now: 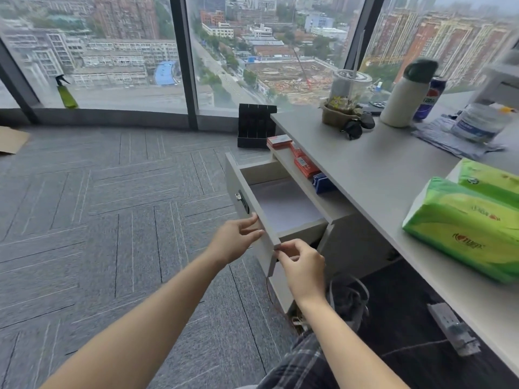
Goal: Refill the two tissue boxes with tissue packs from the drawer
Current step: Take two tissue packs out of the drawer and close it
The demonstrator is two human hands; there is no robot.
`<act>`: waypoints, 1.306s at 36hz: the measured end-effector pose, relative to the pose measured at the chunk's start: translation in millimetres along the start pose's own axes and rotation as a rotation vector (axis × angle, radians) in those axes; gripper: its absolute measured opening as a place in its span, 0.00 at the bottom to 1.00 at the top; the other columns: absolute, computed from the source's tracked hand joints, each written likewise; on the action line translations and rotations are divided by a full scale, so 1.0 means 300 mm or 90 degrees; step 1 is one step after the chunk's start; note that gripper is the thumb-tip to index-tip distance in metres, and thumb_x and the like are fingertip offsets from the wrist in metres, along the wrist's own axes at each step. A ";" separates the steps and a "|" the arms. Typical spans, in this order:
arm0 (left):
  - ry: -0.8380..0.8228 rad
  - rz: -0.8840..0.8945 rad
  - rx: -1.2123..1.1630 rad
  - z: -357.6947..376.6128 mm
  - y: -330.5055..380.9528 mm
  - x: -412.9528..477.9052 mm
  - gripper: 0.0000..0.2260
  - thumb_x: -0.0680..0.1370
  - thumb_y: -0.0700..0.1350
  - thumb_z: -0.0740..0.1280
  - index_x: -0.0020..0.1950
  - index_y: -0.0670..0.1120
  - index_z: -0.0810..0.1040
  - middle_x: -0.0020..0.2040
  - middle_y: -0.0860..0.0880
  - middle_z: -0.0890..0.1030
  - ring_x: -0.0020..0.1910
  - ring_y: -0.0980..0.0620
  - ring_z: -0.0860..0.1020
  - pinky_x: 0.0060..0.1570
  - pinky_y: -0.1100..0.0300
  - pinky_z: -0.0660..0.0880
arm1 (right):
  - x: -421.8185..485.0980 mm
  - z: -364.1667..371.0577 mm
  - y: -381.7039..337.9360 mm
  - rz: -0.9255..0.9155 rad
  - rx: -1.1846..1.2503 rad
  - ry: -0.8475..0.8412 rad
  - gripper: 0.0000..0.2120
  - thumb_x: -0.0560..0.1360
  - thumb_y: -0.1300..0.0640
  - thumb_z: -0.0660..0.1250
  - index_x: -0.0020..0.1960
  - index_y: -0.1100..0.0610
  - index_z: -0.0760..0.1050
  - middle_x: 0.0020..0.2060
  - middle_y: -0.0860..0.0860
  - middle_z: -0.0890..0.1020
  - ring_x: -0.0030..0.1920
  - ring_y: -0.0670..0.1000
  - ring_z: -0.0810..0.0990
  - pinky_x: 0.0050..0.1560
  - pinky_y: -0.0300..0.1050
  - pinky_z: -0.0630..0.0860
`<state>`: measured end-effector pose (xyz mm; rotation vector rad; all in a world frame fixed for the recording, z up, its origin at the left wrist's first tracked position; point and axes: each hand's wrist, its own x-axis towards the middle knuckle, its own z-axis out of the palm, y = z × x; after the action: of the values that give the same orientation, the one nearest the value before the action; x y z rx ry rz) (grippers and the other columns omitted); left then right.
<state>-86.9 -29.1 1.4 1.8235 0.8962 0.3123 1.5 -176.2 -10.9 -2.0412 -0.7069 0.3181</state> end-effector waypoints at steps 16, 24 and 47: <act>-0.155 -0.029 -0.091 0.267 0.150 0.113 0.38 0.74 0.36 0.61 0.77 0.63 0.51 0.74 0.52 0.69 0.47 0.54 0.76 0.43 0.60 0.75 | 0.067 -0.112 0.087 0.187 0.233 0.060 0.19 0.76 0.67 0.63 0.64 0.54 0.74 0.43 0.43 0.81 0.42 0.43 0.80 0.39 0.30 0.74; -0.171 -0.038 -0.134 0.355 0.190 0.144 0.39 0.73 0.34 0.59 0.77 0.63 0.50 0.75 0.53 0.65 0.40 0.56 0.74 0.39 0.60 0.71 | 0.095 -0.173 0.081 0.217 0.269 -0.009 0.22 0.80 0.70 0.54 0.72 0.60 0.65 0.62 0.51 0.76 0.54 0.43 0.75 0.47 0.25 0.71; -0.077 0.077 -0.132 -0.003 0.412 0.081 0.13 0.78 0.43 0.66 0.62 0.50 0.76 0.58 0.48 0.81 0.52 0.48 0.80 0.52 0.52 0.74 | 0.115 -0.317 -0.289 0.058 0.269 -0.082 0.12 0.77 0.60 0.63 0.60 0.52 0.71 0.56 0.48 0.77 0.56 0.47 0.75 0.48 0.36 0.71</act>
<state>-17.3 -34.7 106.2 1.6882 0.6468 0.3525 43.6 -185.8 115.1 -1.6627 -0.5676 0.6039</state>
